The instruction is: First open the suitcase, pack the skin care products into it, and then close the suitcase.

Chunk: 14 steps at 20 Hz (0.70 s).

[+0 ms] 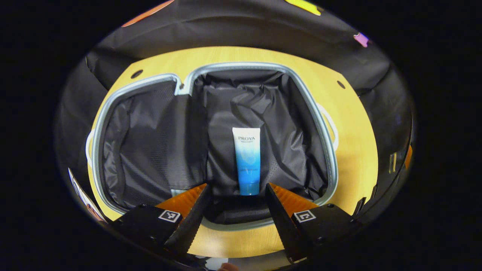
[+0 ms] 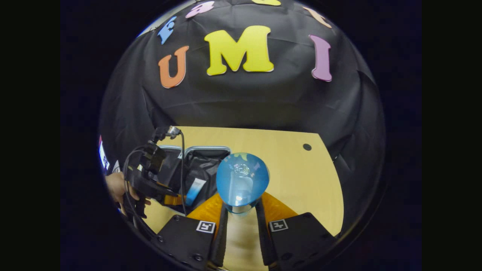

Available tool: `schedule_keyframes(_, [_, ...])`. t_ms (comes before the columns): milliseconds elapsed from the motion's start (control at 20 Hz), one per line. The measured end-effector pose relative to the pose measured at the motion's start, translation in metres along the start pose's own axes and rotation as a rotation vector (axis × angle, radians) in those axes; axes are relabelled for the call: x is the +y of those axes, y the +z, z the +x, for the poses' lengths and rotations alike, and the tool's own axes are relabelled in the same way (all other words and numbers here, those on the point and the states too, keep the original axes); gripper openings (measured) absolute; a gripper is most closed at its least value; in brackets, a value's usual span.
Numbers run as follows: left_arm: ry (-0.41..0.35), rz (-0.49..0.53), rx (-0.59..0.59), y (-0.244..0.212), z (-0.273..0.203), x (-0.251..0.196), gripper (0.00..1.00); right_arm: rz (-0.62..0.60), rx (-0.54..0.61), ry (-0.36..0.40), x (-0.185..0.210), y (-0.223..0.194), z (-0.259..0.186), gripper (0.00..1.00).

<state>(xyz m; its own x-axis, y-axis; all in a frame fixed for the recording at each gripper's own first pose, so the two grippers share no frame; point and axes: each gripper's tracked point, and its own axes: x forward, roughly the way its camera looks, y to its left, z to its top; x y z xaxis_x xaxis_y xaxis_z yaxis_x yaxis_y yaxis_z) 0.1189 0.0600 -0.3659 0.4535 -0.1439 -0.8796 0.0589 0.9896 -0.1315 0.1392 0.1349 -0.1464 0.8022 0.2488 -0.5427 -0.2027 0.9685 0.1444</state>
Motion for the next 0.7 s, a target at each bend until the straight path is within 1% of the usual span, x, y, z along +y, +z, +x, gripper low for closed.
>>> schedule_keyframes(50, [-0.007, 0.006, -0.047, 0.002, -0.01, 0.005, 0.94, -0.003, 0.011, 0.013, 0.01, 0.002, 0.006, 0.35])
schedule_keyframes(100, [-0.025, 0.009, -0.087, 0.001, -0.02, 0.006, 0.93, -0.01, 0.024, 0.027, 0.021, 0.002, 0.012, 0.33])
schedule_keyframes(150, [-0.028, 0.008, -0.129, 0.002, -0.032, 0.011, 0.94, -0.023, 0.039, 0.04, 0.031, 0.002, 0.019, 0.33])
schedule_keyframes(200, [-0.029, 0.008, -0.171, 0.002, -0.044, 0.016, 0.94, -0.035, 0.055, 0.051, 0.041, 0.001, 0.026, 0.35])
schedule_keyframes(300, [-0.012, 0.003, -0.262, 0.002, -0.065, 0.034, 0.93, -0.055, 0.099, 0.072, 0.06, -0.004, 0.041, 0.35])
schedule_keyframes(450, [-0.002, -0.029, -0.381, -0.007, -0.086, 0.055, 0.94, -0.062, 0.184, 0.097, 0.086, -0.017, 0.065, 0.35])
schedule_keyframes(600, [0.013, -0.089, -0.446, -0.03, -0.113, 0.072, 0.94, -0.077, 0.275, 0.107, 0.106, -0.038, 0.089, 0.35])
schedule_keyframes(700, [0.009, -0.145, -0.443, -0.049, -0.111, 0.087, 0.94, -0.089, 0.334, 0.093, 0.11, -0.051, 0.103, 0.35])
